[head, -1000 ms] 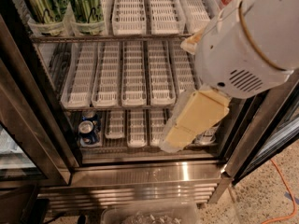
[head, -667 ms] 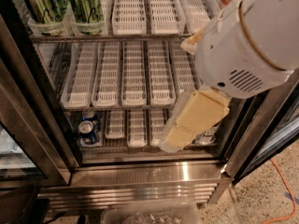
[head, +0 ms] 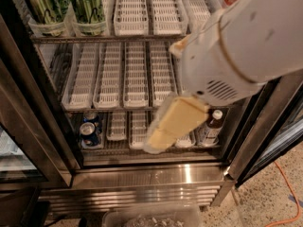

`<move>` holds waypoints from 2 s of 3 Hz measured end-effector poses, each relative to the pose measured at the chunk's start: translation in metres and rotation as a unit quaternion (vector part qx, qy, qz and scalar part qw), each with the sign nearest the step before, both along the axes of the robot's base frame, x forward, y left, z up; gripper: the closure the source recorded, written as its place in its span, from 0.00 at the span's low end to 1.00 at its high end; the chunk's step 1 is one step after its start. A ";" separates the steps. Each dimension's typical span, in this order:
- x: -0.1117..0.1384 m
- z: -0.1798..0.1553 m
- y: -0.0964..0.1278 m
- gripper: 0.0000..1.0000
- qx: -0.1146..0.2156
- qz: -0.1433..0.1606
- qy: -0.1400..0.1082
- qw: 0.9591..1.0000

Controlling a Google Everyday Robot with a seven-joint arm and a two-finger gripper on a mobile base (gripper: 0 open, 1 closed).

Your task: Pick green can from top shelf of fridge

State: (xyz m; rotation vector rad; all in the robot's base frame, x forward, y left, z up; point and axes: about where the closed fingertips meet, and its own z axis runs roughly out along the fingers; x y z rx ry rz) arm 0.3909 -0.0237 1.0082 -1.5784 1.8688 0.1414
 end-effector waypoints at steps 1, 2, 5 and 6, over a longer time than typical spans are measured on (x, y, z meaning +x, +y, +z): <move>0.027 -0.024 0.046 0.00 0.055 0.046 -0.018 0.997; 0.040 -0.022 0.048 0.00 0.083 0.060 -0.029 0.994; 0.039 -0.033 0.085 0.00 0.099 0.045 -0.060 0.992; 0.057 -0.039 0.118 0.00 0.131 0.023 -0.086 0.987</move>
Offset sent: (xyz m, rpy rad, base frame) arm 0.0387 0.0380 -0.0440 0.2007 0.0296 0.1846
